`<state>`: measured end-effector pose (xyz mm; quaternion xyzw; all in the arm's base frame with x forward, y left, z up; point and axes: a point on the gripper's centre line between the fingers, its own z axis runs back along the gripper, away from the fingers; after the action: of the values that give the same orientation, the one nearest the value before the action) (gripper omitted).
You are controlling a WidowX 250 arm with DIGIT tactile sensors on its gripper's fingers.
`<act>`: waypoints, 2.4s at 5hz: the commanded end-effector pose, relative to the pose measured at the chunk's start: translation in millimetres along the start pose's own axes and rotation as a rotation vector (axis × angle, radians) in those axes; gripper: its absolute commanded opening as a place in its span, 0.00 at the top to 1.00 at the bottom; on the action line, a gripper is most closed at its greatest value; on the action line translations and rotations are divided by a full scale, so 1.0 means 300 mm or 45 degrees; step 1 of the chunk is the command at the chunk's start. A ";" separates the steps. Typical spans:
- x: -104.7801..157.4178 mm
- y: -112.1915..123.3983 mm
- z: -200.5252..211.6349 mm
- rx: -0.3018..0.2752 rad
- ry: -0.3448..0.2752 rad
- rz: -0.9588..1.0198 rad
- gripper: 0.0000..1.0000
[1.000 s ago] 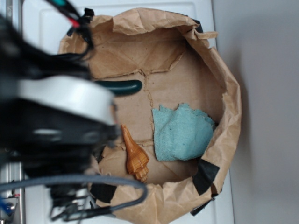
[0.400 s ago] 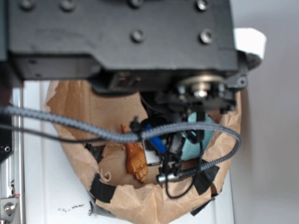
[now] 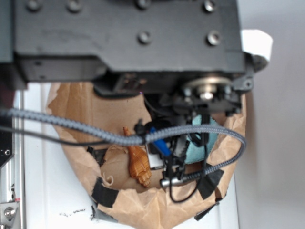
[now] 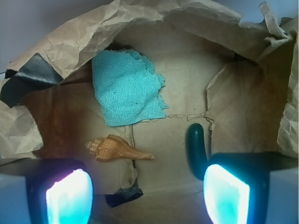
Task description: Grab the plastic pickle.
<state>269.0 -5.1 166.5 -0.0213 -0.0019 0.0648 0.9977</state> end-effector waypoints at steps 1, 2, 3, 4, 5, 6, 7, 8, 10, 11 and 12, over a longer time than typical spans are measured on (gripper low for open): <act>0.099 0.130 -0.107 -0.034 -0.040 -0.049 0.00; 0.091 0.189 -0.169 -0.042 -0.037 -0.104 0.00; 0.024 0.238 -0.204 -0.050 -0.095 -0.172 0.00; -0.021 0.289 -0.228 -0.085 -0.123 -0.220 0.00; -0.044 0.291 -0.284 -0.072 -0.147 -0.229 0.00; -0.046 0.233 -0.348 -0.031 -0.120 -0.241 0.00; -0.080 0.192 -0.374 0.008 -0.127 -0.247 0.00; -0.124 0.176 -0.383 0.004 -0.115 -0.275 0.00; -0.121 0.188 -0.417 -0.001 -0.127 -0.233 1.00; -0.113 0.181 -0.422 0.003 -0.135 -0.208 1.00; -0.117 0.185 -0.425 0.001 -0.145 -0.205 1.00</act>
<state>224.3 40.0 35.7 -0.0195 -0.0520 -0.0085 0.9984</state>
